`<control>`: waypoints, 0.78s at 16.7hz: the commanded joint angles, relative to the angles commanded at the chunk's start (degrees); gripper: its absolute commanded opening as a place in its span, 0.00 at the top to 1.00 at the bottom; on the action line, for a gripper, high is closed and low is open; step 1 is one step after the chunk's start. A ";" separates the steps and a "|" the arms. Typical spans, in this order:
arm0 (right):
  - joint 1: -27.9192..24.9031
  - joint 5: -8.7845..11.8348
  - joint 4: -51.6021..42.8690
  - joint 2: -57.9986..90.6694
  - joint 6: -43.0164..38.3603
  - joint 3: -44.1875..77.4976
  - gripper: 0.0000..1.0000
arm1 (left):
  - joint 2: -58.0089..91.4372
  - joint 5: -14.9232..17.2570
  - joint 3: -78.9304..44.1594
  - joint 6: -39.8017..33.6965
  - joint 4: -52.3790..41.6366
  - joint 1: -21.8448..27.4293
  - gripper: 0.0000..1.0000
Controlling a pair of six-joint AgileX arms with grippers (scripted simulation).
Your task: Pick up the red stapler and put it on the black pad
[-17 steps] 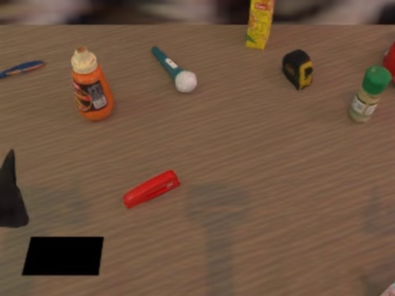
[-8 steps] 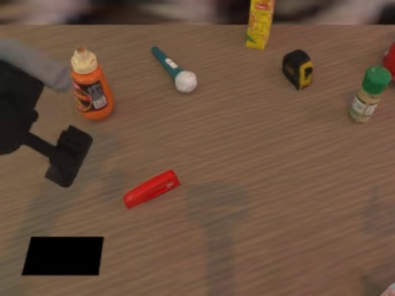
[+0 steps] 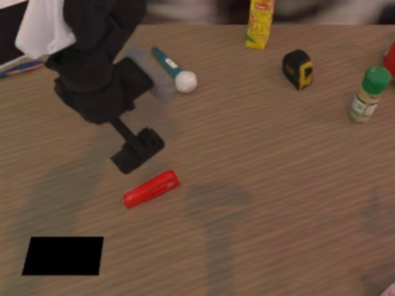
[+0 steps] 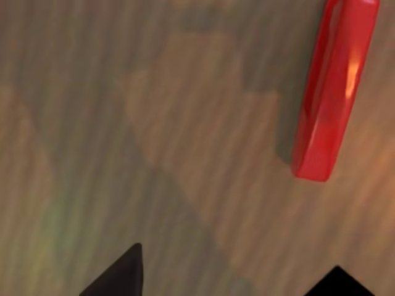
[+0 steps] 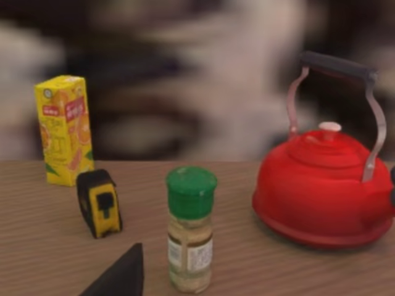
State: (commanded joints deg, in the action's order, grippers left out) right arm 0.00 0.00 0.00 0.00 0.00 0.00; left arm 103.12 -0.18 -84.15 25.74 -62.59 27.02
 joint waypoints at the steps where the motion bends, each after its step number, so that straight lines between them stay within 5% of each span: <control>1: 0.00 0.00 0.00 0.00 0.00 0.00 0.00 | 3.39 0.02 -2.91 0.82 -1.96 0.87 0.00; 13: 0.00 0.00 0.00 0.00 0.00 0.00 0.00 | 12.26 0.11 -9.92 3.14 -6.10 3.10 0.00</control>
State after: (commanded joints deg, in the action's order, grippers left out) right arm 0.00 0.00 0.00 0.00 0.00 0.00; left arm 115.37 -0.07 -94.07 28.88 -68.69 30.12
